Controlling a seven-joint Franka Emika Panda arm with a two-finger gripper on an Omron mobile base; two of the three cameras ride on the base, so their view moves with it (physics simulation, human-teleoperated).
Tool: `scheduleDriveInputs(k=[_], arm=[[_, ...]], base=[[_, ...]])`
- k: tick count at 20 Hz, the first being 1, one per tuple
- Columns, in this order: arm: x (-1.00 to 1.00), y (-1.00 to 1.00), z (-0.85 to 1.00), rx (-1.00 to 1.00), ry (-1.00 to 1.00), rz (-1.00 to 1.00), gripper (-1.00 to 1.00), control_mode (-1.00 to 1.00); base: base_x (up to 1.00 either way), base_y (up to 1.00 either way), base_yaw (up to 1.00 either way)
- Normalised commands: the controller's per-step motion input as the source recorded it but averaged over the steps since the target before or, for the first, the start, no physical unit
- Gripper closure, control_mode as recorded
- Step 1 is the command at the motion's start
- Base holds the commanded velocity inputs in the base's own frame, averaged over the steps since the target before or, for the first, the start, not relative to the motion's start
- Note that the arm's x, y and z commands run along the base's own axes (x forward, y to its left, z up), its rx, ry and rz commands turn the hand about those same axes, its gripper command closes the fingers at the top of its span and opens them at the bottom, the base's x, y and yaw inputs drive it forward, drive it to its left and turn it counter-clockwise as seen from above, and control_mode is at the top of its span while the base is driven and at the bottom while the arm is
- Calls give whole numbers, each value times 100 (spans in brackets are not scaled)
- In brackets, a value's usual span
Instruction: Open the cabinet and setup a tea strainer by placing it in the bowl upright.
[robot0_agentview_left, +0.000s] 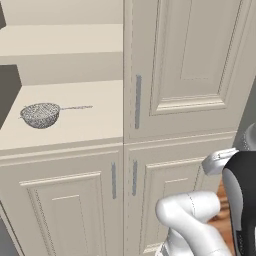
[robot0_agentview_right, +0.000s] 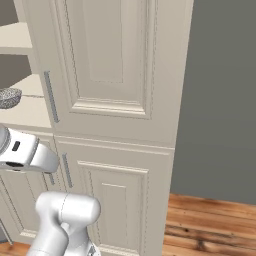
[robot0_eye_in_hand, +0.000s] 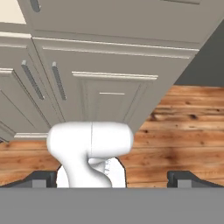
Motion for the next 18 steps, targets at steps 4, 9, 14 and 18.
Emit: scheduleDriveInputs(k=[4, 9, 14, 18], arm=[[0, 0, 0, 0, -1, 0, -100, -100], [-1, 0, 0, 0, -1, 0, -100, -100], [-3, 0, 0, 0, 0, 0, -100, 100], [0, 0, 0, 0, 0, 0, -100, 100]], base=[[0, 0, 0], [0, 0, 0], [-15, 5, 0], [-40, 40, 6]])
